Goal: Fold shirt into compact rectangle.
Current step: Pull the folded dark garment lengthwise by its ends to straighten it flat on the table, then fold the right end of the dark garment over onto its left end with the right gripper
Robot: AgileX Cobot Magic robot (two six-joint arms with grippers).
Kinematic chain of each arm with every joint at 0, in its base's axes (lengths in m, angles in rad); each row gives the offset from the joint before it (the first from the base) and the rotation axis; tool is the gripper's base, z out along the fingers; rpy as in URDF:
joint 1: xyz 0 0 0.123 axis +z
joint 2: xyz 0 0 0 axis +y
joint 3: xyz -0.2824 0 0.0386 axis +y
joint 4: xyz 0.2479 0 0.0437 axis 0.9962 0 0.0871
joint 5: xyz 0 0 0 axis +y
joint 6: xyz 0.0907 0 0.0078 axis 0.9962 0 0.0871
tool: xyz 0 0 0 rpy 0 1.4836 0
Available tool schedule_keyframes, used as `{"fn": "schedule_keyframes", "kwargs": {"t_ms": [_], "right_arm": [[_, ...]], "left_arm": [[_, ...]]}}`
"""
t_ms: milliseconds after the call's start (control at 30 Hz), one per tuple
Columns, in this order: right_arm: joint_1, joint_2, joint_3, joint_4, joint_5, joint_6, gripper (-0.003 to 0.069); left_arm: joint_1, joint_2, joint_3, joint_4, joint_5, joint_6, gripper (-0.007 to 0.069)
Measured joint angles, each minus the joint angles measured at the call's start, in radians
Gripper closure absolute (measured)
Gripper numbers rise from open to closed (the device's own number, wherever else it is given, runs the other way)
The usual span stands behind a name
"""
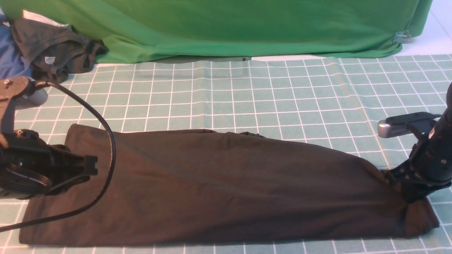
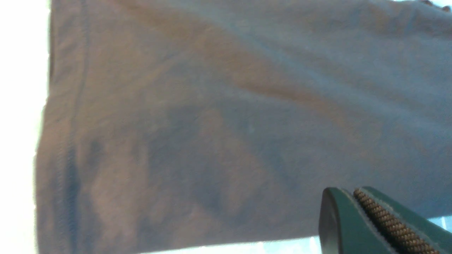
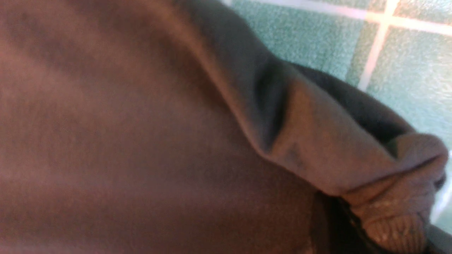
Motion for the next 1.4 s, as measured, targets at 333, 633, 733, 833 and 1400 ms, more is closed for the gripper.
{"fn": "schedule_keyframes", "kwargs": {"t_ms": [333,633,733,833,1400], "right_arm": [[-0.112,-0.138,0.000,-0.050,0.097,-0.001,0.0583],[-0.198,-0.154,-0.158,0.011,0.291,0.017,0.0583],[-0.128,-0.160,-0.225,0.085,0.342,0.043,0.0583],[-0.033,-0.162,-0.269,0.152,0.354,0.069,0.0583],[0.520,0.072,-0.629,0.514,0.250,0.165,0.0583]], "left_arm": [[0.000,0.000,0.000,0.000,0.007,0.000,0.0617],[0.000,0.000,0.000,0.000,0.011,0.008,0.0617],[0.000,0.000,0.000,0.000,0.013,0.008,0.0617],[0.000,0.000,0.000,0.005,0.027,0.006,0.0617],[0.047,-0.003,-0.005,0.259,0.124,-0.159,0.0617]]}}
